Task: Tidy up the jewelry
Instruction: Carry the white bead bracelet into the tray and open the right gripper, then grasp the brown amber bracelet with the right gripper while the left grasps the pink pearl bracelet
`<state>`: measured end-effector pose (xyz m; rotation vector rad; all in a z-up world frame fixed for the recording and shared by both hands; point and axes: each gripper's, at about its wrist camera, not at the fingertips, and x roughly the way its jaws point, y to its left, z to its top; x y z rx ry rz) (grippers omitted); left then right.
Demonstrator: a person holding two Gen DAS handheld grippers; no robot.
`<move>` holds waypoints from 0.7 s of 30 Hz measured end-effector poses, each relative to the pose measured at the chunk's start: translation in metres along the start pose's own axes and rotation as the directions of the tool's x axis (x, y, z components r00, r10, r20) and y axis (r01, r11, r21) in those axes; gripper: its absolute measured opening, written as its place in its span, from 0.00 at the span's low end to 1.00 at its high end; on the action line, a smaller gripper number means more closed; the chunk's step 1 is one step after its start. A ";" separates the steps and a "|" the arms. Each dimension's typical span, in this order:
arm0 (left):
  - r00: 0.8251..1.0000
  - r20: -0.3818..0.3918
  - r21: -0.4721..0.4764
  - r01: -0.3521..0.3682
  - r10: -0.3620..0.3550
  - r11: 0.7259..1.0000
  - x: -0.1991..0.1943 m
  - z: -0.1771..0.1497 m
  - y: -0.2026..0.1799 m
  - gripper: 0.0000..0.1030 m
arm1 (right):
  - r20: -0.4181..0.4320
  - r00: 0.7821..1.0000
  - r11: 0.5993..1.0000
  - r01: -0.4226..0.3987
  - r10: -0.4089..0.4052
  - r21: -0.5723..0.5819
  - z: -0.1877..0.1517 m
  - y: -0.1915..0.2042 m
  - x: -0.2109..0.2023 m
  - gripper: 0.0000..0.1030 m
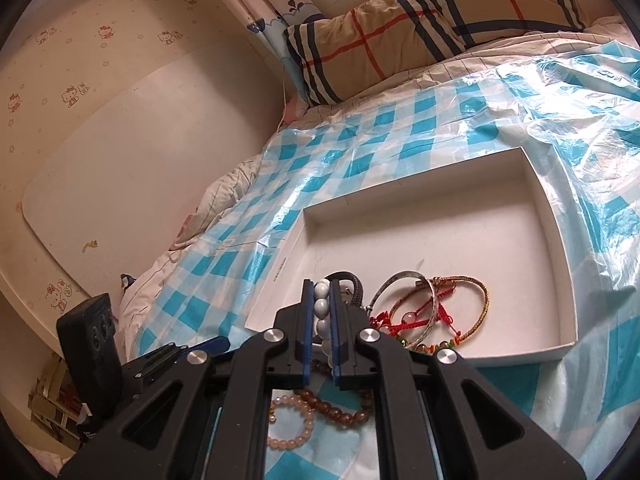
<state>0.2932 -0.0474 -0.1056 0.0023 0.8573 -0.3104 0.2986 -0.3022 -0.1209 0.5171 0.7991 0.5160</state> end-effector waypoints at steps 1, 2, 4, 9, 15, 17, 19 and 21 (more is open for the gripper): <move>1.000 -0.002 0.005 0.001 -0.001 1.000 0.000 -0.001 -0.001 0.70 | -0.004 1.000 1.000 0.027 -0.027 -0.004 0.000 -0.004 0.004 0.08; 1.000 -0.006 0.009 0.003 -0.003 1.000 0.001 -0.002 -0.002 0.70 | -0.009 0.999 0.999 0.050 -0.050 -0.007 0.001 -0.009 0.008 0.08; 1.000 -0.010 0.016 0.008 -0.008 1.000 0.001 -0.004 -0.004 0.70 | -0.010 0.996 0.996 0.089 -0.089 -0.003 0.003 -0.021 0.014 0.08; 1.000 -0.024 0.031 0.015 -0.014 0.999 0.003 -0.006 -0.008 0.70 | -0.030 0.990 0.990 0.140 -0.140 -0.012 0.009 -0.037 0.027 0.08; 0.998 -0.054 0.096 0.037 -0.032 0.995 0.005 -0.012 -0.019 0.70 | -0.033 0.984 0.983 0.175 -0.177 -0.049 0.013 -0.034 0.036 0.08; 0.997 -0.064 0.115 0.042 -0.034 0.993 0.005 -0.014 -0.020 0.70 | -0.019 0.977 0.976 0.213 -0.214 -0.053 0.013 -0.032 0.032 0.15; 0.996 -0.074 0.124 0.048 -0.039 0.991 0.005 -0.017 -0.019 0.70 | 0.019 0.969 0.967 0.247 -0.247 -0.060 0.010 -0.027 0.019 0.43; 0.996 -0.085 0.126 0.053 -0.042 0.991 0.005 -0.019 -0.016 0.70 | 0.040 0.964 0.960 0.266 -0.264 -0.084 0.003 -0.020 0.006 0.45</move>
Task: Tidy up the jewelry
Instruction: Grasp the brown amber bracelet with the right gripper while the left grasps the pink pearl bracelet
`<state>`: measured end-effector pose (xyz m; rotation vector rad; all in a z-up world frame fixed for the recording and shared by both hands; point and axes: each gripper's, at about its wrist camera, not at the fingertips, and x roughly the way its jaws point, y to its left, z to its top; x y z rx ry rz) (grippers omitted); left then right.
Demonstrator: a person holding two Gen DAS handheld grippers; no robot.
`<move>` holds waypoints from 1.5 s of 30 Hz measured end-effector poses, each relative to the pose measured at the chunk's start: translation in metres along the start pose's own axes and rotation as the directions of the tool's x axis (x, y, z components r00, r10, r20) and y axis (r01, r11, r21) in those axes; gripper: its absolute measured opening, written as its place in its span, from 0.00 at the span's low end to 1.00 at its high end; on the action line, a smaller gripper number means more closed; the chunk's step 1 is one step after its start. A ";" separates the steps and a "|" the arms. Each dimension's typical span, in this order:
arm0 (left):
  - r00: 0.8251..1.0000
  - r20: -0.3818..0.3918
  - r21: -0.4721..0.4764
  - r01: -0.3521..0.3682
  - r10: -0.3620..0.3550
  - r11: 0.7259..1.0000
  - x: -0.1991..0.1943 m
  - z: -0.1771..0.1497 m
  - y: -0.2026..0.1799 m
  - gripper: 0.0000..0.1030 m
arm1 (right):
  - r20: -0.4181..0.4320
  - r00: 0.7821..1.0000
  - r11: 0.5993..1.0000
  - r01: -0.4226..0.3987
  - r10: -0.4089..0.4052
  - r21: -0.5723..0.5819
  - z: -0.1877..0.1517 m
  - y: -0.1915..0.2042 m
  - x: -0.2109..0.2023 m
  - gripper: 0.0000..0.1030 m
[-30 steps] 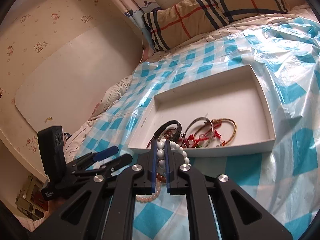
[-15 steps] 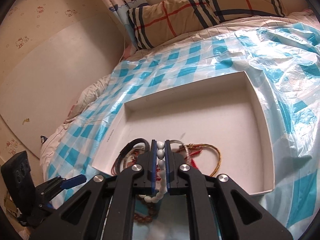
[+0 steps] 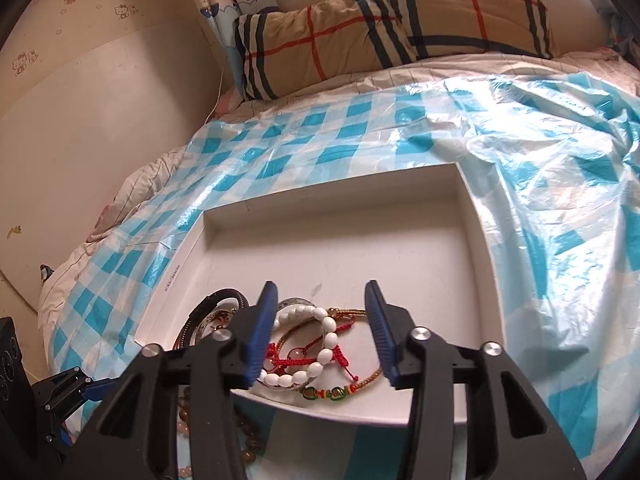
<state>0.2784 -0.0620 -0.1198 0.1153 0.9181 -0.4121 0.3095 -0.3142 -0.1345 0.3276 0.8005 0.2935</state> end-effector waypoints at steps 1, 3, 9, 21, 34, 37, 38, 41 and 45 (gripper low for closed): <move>1.000 -0.004 0.001 0.004 -0.004 1.000 0.000 -0.001 0.001 0.70 | 0.004 1.000 1.000 -0.006 0.006 -0.006 -0.003 0.002 -0.007 0.45; 1.000 -0.008 0.006 0.006 -0.006 1.000 0.001 -0.002 0.001 0.70 | -0.017 0.999 0.999 -0.038 0.037 -0.032 -0.014 0.009 -0.020 0.45; 1.000 -0.014 0.032 0.004 -0.003 0.999 0.002 -0.004 -0.005 0.69 | -0.177 0.981 0.983 -0.105 0.078 -0.149 -0.048 0.044 -0.010 0.37; 0.999 -0.035 0.048 -0.001 0.002 0.999 0.011 -0.001 -0.009 0.64 | -0.292 0.956 0.967 -0.061 -0.015 -0.249 -0.066 0.058 0.026 0.28; 0.999 -0.046 0.094 -0.021 0.025 0.995 0.016 0.000 -0.016 0.64 | -0.288 0.953 0.945 -0.009 -0.091 -0.327 -0.075 0.058 0.019 0.27; 0.997 -0.070 0.110 -0.011 0.018 0.994 0.022 -0.002 -0.017 0.41 | -0.303 0.950 0.942 -0.032 -0.075 -0.334 -0.081 0.060 0.013 0.13; 0.997 -0.069 0.118 -0.018 0.026 0.993 0.023 -0.003 -0.018 0.29 | -0.308 0.949 0.944 -0.039 -0.068 -0.327 -0.083 0.058 0.010 0.12; 0.998 -0.068 0.141 -0.008 0.017 0.990 0.021 -0.003 -0.021 0.15 | -0.331 0.944 0.962 -0.078 -0.013 -0.260 -0.085 0.049 -0.003 0.12; 0.997 -0.072 0.134 -0.020 0.030 0.991 0.021 0.000 -0.023 0.23 | -0.318 0.948 0.968 -0.057 -0.024 -0.245 -0.082 0.046 -0.006 0.21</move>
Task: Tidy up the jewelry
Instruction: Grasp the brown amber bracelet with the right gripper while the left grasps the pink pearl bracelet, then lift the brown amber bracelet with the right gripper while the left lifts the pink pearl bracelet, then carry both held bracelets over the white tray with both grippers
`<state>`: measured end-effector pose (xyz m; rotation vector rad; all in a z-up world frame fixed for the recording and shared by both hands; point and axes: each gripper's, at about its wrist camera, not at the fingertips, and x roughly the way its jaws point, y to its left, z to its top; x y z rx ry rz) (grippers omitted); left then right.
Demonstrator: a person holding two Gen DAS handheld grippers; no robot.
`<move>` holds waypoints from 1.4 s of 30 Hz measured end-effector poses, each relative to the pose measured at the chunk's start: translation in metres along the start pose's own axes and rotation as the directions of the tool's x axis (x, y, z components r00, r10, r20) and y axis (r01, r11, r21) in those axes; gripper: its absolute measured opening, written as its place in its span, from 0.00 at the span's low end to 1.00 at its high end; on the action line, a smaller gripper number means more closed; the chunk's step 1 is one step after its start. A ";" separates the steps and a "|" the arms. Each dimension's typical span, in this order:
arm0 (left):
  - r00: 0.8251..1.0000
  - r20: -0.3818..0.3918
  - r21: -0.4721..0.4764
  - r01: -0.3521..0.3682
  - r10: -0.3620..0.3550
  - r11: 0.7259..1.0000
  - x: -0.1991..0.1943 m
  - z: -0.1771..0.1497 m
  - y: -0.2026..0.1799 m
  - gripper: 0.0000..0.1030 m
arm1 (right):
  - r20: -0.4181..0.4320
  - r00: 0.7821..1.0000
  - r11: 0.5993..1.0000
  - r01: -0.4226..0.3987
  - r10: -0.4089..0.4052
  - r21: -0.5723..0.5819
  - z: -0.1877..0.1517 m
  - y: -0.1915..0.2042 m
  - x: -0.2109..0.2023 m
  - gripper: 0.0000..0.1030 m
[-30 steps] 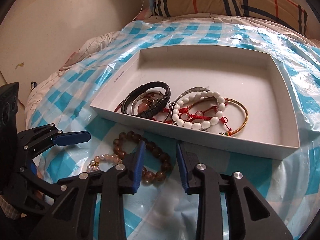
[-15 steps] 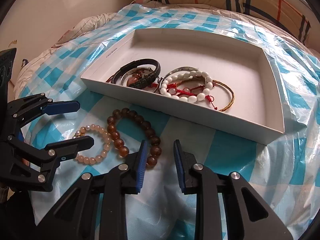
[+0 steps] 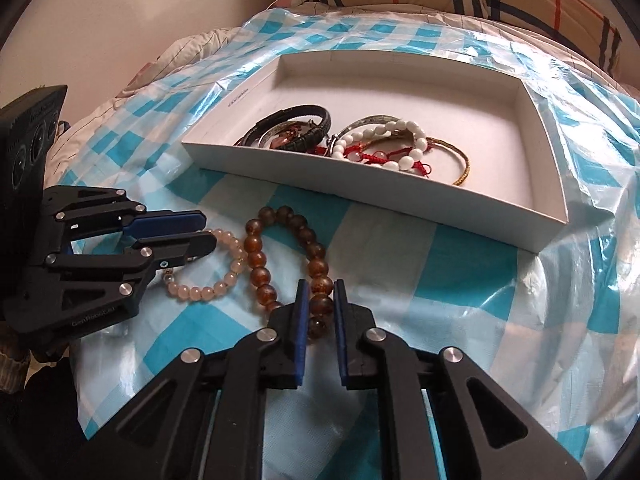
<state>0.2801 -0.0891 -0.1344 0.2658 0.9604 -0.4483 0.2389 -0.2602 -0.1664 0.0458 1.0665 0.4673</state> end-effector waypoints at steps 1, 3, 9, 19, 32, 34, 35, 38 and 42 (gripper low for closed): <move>1.000 -0.006 -0.003 -0.004 0.004 1.000 0.002 0.000 -0.001 0.30 | -0.003 1.000 1.000 0.009 -0.009 -0.011 0.001 0.002 0.003 0.22; 1.000 -0.009 0.014 -0.019 0.019 1.000 0.006 -0.001 -0.004 0.38 | 0.001 1.000 0.999 0.029 -0.029 -0.037 -0.001 0.008 0.009 0.22; 1.000 0.002 0.045 -0.003 0.003 0.999 0.001 0.000 -0.013 0.07 | 0.038 0.991 0.988 -0.128 0.125 0.084 -0.012 0.001 0.000 0.12; 0.994 0.106 -0.021 -0.008 0.010 1.000 -0.036 0.010 -0.010 0.07 | 0.303 0.885 0.839 -0.443 0.353 0.315 -0.031 -0.034 -0.042 0.12; 0.987 0.159 -0.056 -0.004 0.013 0.998 -0.064 0.013 -0.010 0.07 | 0.391 0.857 0.832 -0.464 0.335 0.305 -0.032 -0.036 -0.080 0.12; 0.985 0.173 -0.065 -0.004 0.015 0.998 -0.068 0.014 -0.009 0.07 | 0.404 0.854 0.836 -0.462 0.328 0.296 -0.032 -0.036 -0.085 0.12; 0.984 0.180 -0.070 -0.002 0.015 0.998 -0.070 0.014 -0.008 0.07 | 0.409 0.853 0.838 -0.460 0.325 0.293 -0.031 -0.037 -0.088 0.12; 0.979 0.201 -0.085 -0.004 0.021 0.996 -0.074 0.017 -0.005 0.07 | 0.429 0.846 0.844 -0.457 0.316 0.280 -0.028 -0.038 -0.094 0.12; 0.976 0.218 -0.109 0.006 0.018 0.994 -0.076 0.021 0.002 0.07 | 0.453 0.837 0.848 -0.457 0.308 0.267 -0.021 -0.042 -0.100 0.12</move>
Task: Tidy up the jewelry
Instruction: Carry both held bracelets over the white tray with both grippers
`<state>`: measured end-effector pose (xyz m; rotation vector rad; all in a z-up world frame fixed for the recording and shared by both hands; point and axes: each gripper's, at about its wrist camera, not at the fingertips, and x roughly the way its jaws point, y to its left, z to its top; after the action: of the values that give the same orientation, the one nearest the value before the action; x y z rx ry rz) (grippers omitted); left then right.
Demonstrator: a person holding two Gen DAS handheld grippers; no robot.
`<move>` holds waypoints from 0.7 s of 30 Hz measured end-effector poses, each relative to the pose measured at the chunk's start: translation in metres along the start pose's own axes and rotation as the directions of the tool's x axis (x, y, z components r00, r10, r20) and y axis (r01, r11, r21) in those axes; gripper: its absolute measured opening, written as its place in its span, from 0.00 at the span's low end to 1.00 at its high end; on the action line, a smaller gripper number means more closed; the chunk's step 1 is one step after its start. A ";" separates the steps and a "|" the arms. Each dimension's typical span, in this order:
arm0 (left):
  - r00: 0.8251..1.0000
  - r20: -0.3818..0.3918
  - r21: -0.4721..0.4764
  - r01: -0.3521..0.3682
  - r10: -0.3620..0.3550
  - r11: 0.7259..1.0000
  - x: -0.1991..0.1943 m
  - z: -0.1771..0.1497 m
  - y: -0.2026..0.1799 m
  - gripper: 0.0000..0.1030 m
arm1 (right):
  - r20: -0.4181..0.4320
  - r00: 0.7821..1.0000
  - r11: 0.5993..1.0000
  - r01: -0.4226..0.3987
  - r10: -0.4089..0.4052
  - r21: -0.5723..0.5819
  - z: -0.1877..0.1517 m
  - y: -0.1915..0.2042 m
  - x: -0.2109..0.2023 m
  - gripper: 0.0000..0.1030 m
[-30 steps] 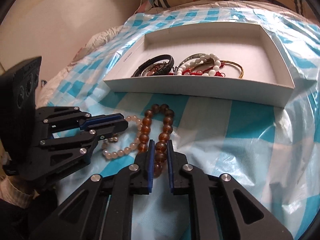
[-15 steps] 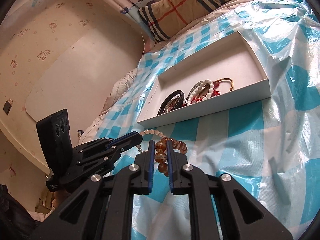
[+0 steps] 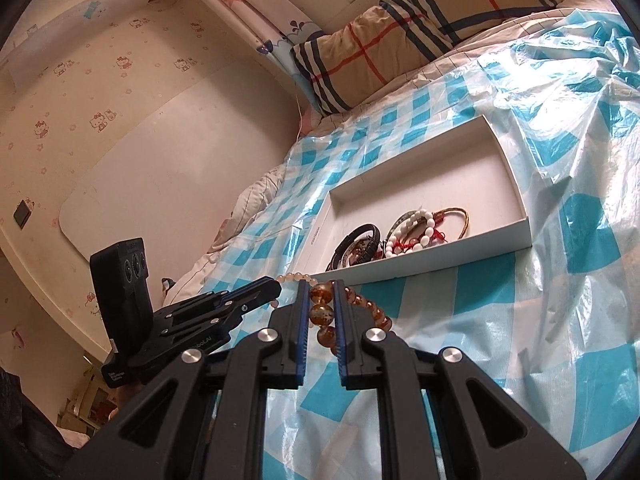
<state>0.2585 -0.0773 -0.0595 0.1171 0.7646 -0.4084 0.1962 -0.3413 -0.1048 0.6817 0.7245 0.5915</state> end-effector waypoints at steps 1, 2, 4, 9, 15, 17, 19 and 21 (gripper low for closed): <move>1.000 0.003 -0.005 0.000 0.000 1.000 0.000 0.001 0.002 0.07 | 0.007 1.000 1.000 -0.002 0.002 -0.004 0.002 0.001 0.000 0.12; 1.000 0.007 -0.008 0.000 0.000 1.000 0.000 0.003 0.003 0.07 | 0.012 1.000 1.000 -0.005 0.006 -0.007 0.005 0.001 0.000 0.12; 1.000 0.013 -0.015 0.000 0.001 1.000 0.000 0.006 0.005 0.07 | 0.020 1.000 1.000 -0.009 0.009 -0.015 0.010 0.002 0.002 0.12; 1.000 0.029 -0.021 -0.002 0.002 1.000 0.001 0.013 0.007 0.07 | 0.034 0.999 0.999 -0.024 0.026 -0.038 0.022 0.007 0.008 0.12; 0.999 0.045 -0.017 0.006 -0.005 1.000 0.004 0.021 0.006 0.07 | 0.047 0.998 0.997 -0.040 0.043 -0.070 0.034 0.015 0.015 0.12; 0.999 0.052 -0.015 0.010 -0.009 1.000 0.005 0.024 0.004 0.07 | 0.052 0.998 0.996 -0.037 0.042 -0.082 0.036 0.017 0.018 0.12; 0.998 0.060 -0.012 0.013 -0.012 1.000 0.006 0.028 0.003 0.07 | 0.053 0.998 0.995 -0.037 0.042 -0.090 0.038 0.017 0.021 0.12; 0.998 0.066 -0.009 0.016 -0.015 1.000 0.008 0.031 0.002 0.07 | 0.056 0.998 0.995 -0.036 0.041 -0.092 0.041 0.016 0.024 0.12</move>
<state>0.2847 -0.0855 -0.0428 0.0881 0.7024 -0.4215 0.2376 -0.3286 -0.0794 0.6276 0.6279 0.6339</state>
